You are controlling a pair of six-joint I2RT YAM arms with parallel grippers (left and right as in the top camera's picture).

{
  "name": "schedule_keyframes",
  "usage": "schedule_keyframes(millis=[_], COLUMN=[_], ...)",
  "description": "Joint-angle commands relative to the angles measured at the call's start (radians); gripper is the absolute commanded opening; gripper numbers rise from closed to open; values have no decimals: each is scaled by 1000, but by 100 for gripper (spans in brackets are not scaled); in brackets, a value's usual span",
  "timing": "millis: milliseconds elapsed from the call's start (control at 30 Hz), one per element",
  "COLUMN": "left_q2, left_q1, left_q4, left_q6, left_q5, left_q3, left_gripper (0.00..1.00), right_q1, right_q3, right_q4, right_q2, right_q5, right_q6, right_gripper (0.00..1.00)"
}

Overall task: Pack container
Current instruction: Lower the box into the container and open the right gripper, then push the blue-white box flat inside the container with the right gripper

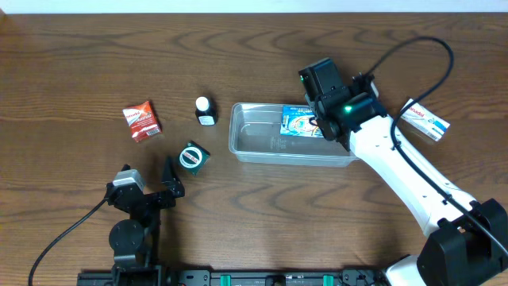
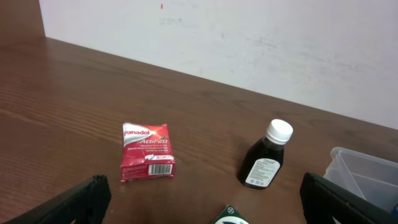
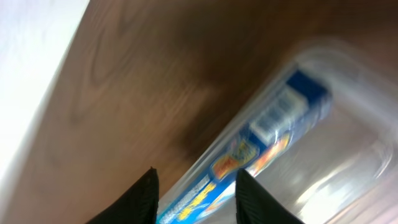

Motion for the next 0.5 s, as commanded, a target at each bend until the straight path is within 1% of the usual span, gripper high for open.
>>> schedule_keyframes(millis=[0, 67, 100, 167, 200, 300, 433, 467], left_q2=[0, 0, 0, 0, 0, 0, 0, 0], left_q1=[6, 6, 6, 6, 6, 6, 6, 6], left_q4=[-37, -37, -37, -37, -37, -37, -37, -37], left_q6=[6, 6, 6, 6, 5, 6, 6, 6], left_q5=[-9, -8, -8, -8, -8, -8, -9, -8], left_q3=[-18, -18, -18, -18, -18, -18, -18, -18], left_gripper=[98, 98, 98, 98, 98, 98, 98, 98], right_q1=[6, 6, 6, 6, 6, 6, 0, -2], right_q3=[13, 13, 13, 13, 13, 13, 13, 13], right_q4=[25, 53, 68, 114, 126, 134, 118, 112], right_q2=[2, 2, 2, 2, 2, 2, 8, 10], right_q5=[48, 24, 9, -51, -73, -93, -100, -101], right_q6=[-513, -668, -729, -895, -945, -1032, -1084, -1087], right_gripper=[36, 39, 40, 41, 42, 46, 45, 43])
